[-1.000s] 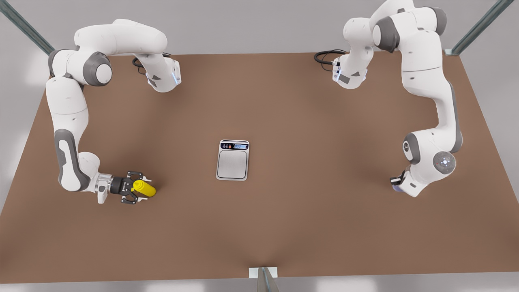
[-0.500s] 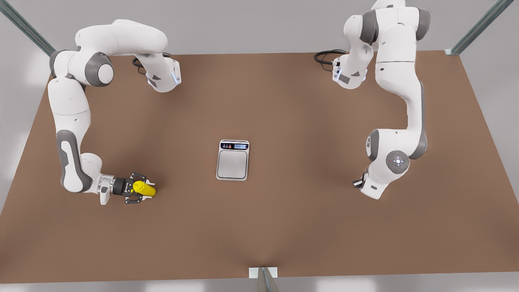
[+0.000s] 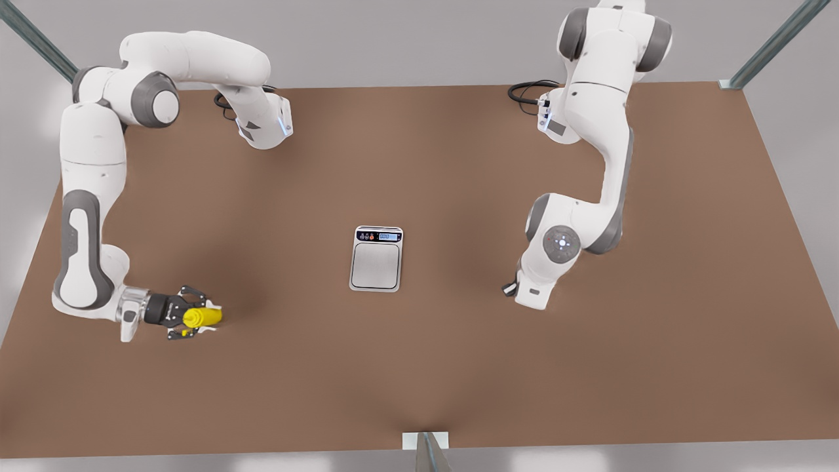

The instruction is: Move cup to the weight, pick up sauce bottle, pour sauce

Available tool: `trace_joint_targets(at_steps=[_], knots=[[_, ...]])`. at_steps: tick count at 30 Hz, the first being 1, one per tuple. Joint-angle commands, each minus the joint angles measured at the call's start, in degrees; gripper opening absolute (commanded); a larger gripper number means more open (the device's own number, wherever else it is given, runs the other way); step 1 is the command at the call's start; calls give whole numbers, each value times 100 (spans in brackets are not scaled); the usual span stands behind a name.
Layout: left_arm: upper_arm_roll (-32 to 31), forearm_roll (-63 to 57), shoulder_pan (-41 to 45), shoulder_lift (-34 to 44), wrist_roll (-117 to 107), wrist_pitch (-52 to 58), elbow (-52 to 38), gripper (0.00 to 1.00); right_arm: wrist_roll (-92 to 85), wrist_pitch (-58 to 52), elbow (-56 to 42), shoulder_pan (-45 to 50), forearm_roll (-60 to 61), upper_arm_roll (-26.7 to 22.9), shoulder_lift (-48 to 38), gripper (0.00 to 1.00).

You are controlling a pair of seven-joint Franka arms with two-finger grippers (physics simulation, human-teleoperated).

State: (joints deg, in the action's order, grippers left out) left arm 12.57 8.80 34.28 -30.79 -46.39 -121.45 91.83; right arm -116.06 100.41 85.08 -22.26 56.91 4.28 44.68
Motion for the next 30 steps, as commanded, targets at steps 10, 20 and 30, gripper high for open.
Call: trace_joint_targets(at_steps=[10, 20, 30], knots=[[-9, 404, 861, -331, -1363, -54, -508, 21, 2298, 541, -1195, 564, -3063, -33, -732, 56], [-211, 342, 1644, -1280, -2849, -2, -2081, 21, 2747, 1349, -1160, 2234, -4109, -1509, -1057, 56], [-211, 166, 2180, -2450, -3737, 69, -3672, 21, 2685, 4996, 2232, 2648, -4698, -1360, -2832, 56]])
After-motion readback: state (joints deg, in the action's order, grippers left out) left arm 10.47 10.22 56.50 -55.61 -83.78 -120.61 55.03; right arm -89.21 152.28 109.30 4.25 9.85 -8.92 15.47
